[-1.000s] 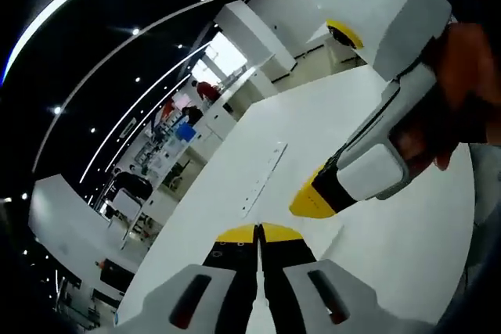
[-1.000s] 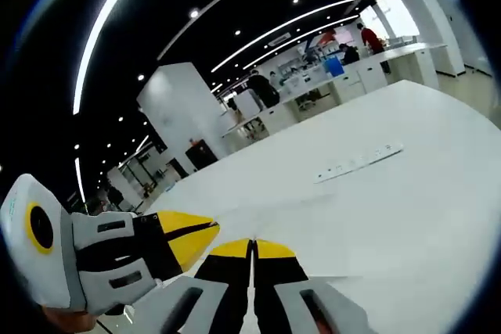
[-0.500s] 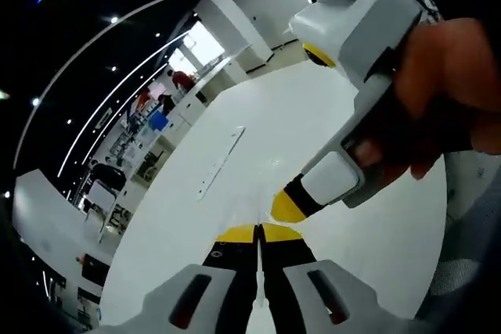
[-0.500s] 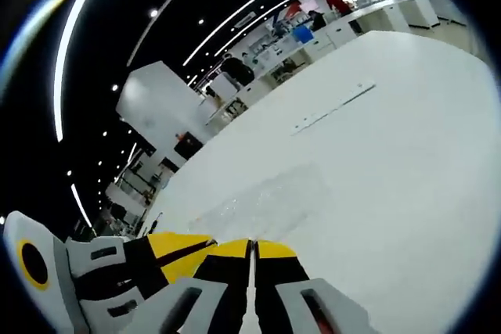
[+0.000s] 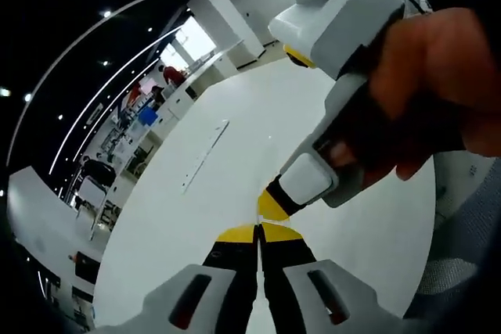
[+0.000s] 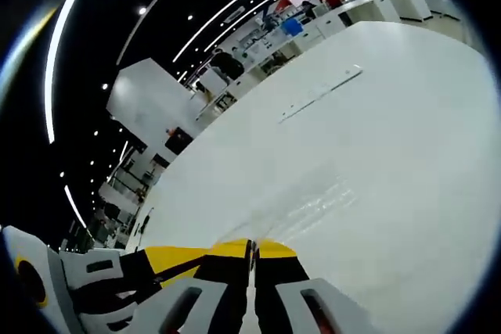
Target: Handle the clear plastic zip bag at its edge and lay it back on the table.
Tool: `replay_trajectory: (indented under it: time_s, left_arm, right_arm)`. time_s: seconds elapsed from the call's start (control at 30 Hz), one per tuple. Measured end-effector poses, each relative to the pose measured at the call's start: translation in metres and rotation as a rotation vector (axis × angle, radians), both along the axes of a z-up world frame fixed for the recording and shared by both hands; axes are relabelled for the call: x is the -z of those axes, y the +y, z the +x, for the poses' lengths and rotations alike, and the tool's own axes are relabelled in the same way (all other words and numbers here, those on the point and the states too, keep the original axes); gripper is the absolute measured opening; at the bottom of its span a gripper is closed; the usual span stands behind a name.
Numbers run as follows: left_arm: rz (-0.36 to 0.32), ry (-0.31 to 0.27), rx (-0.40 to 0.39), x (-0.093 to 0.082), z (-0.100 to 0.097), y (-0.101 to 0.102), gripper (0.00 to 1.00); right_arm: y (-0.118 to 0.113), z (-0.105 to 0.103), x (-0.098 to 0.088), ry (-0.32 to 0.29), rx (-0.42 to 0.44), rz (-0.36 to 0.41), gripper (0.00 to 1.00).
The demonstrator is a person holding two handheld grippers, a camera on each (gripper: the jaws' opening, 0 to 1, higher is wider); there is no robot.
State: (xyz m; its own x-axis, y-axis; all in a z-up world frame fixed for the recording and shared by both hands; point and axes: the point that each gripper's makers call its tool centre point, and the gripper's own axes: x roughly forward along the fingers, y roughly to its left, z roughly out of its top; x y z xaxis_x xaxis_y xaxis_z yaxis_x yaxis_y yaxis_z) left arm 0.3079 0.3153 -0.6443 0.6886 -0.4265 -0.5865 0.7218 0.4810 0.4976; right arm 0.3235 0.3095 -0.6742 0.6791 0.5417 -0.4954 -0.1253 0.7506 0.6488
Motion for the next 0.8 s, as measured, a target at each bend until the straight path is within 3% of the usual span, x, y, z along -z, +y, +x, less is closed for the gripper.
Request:
replay_trajectory:
  time_s: [0.37,0.8]
  left_arm:
    - [0.014,0.021,-0.028,0.011,0.002,0.011,0.0]
    - [-0.001,-0.019,-0.069,-0.008,0.016,0.019,0.0]
  right_arm:
    - [-0.003,-0.017,0.02,0.037,-0.049,-0.1,0.0]
    - [-0.001,-0.028,0.028,0.061,-0.064,-0.119,0.0]
